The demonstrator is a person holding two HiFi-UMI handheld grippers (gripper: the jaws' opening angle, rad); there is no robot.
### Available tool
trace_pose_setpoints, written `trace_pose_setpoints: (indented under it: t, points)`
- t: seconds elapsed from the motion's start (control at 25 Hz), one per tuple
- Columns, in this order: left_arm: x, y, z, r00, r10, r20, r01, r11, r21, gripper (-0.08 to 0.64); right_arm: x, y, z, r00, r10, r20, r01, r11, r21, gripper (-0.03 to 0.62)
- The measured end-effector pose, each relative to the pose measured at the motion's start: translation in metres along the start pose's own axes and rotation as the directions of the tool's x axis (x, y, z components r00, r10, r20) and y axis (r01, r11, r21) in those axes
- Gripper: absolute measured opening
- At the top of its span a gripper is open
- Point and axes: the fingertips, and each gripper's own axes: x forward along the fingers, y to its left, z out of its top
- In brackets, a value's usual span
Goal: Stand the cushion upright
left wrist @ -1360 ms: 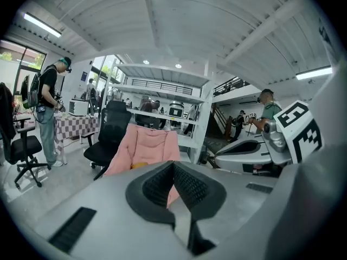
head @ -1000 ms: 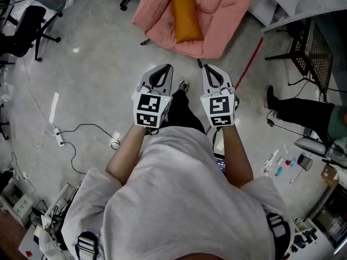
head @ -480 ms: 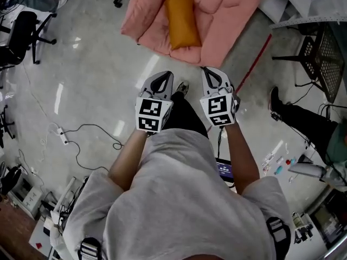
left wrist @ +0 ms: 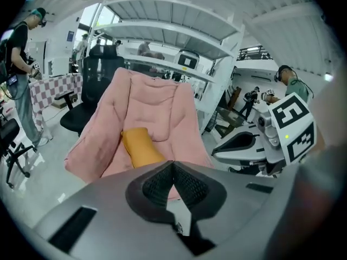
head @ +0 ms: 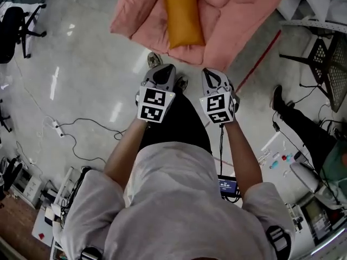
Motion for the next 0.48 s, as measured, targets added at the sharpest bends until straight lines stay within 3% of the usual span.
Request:
trace_pose_setpoints:
  t: [0.32,0.48]
  points:
    - [0.063,0.039,-0.032,0.998,0.002,-0.063,-0.004,0.999,-0.045,0.014,0.049,-0.029,-0.004,0.999,-0.027,-0.027,0.029,0.998,0.06,0.008]
    - [0.085,0.048,-0.067,0.994,-0.021,-0.111,0.012,0.997,-0.079,0.014,0.081,-0.027,-0.016,0.996,0.004,-0.087,0.005,0.995,0.098,0.008]
